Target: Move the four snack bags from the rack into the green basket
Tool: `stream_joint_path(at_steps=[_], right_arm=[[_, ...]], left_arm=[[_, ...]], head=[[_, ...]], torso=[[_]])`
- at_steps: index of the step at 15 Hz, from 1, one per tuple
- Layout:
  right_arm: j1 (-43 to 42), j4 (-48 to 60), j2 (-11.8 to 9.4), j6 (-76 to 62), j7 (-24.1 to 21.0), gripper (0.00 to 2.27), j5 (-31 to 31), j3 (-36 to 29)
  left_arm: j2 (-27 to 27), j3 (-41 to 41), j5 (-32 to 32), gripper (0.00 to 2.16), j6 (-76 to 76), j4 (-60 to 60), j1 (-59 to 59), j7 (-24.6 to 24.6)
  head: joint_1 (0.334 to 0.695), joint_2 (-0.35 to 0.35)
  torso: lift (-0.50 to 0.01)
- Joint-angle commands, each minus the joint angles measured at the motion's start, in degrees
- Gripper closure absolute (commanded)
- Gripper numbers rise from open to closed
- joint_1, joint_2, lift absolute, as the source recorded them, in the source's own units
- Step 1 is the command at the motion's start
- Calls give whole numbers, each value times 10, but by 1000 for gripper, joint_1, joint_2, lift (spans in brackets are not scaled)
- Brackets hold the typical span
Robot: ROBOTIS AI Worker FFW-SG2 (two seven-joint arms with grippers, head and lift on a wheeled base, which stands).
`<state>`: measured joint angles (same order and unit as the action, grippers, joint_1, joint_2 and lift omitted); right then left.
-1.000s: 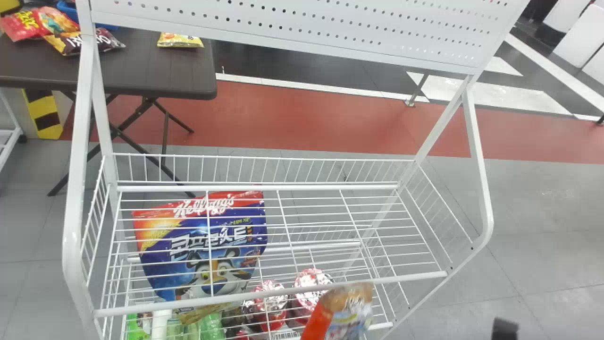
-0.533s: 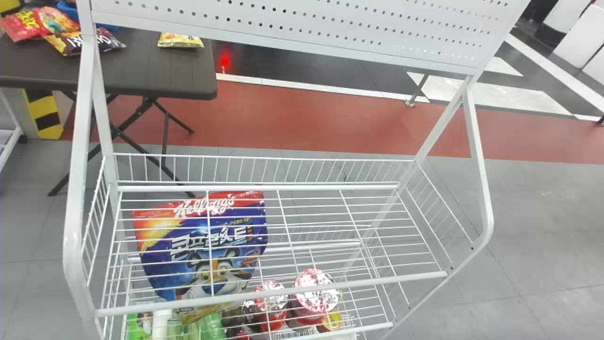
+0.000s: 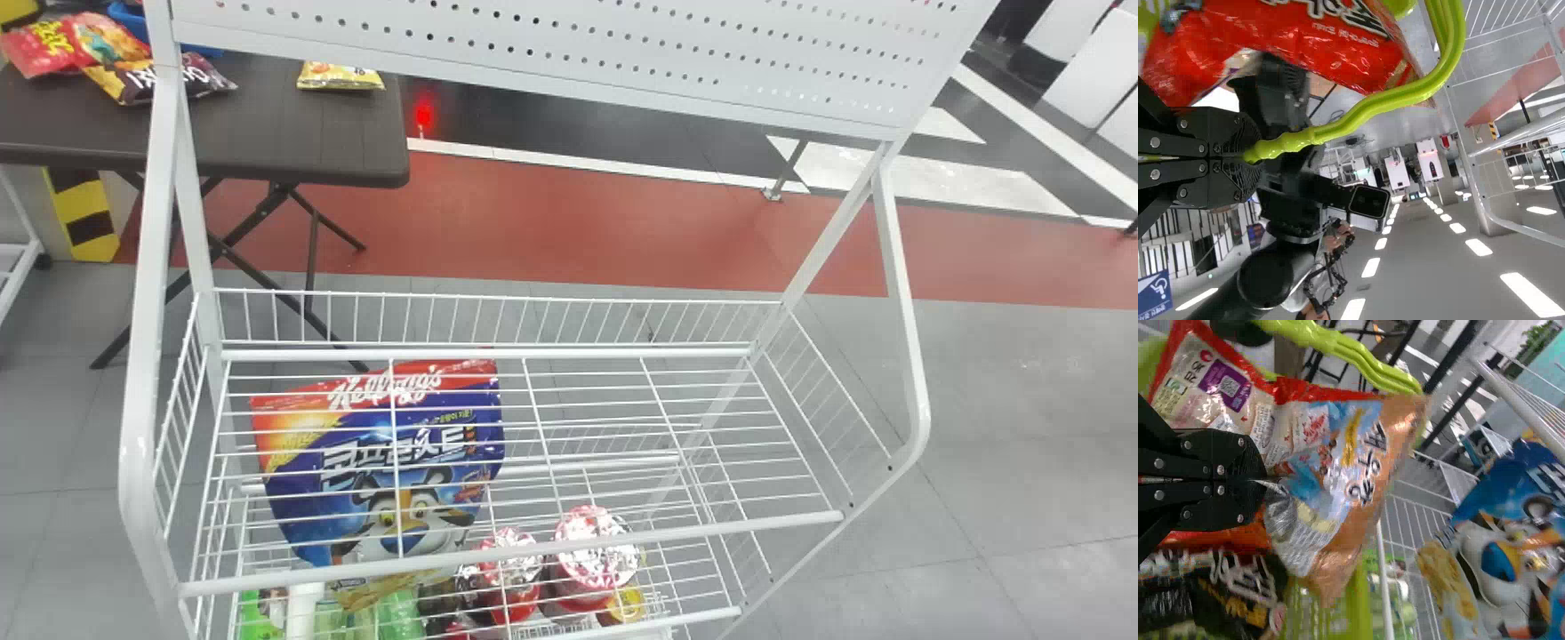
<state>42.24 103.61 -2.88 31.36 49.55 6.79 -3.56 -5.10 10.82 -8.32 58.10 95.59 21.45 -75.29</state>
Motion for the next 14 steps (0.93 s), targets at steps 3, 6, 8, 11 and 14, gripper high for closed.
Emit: stream_joint_path(at_steps=[3,6,8,11,14], right_arm=[[3,-47,-22,-40,-42,2067,-38,14],[13,-52,-31,-56,-66,2067,-49,-21],[14,-47,-28,-56,-68,1811,-35,-41],[26,-25,-22,-92,-82,-2,-18,-51],[35,13,-16,-105,-86,49,0,-63]], left_arm=[[-1,-3,-2,1784,-1,0,0,-2],[-1,-4,-3,1784,-3,0,0,-4],[-1,-2,-3,1784,-3,0,-1,-3],[-1,-1,-1,1784,-1,1,-1,-1],[-1,-4,-2,1784,0,6,1,-2]], head=[[695,-350],[695,-350],[695,-350],[695,-350],[695,-350]], torso=[[0],[0],[0],[0],[0]])
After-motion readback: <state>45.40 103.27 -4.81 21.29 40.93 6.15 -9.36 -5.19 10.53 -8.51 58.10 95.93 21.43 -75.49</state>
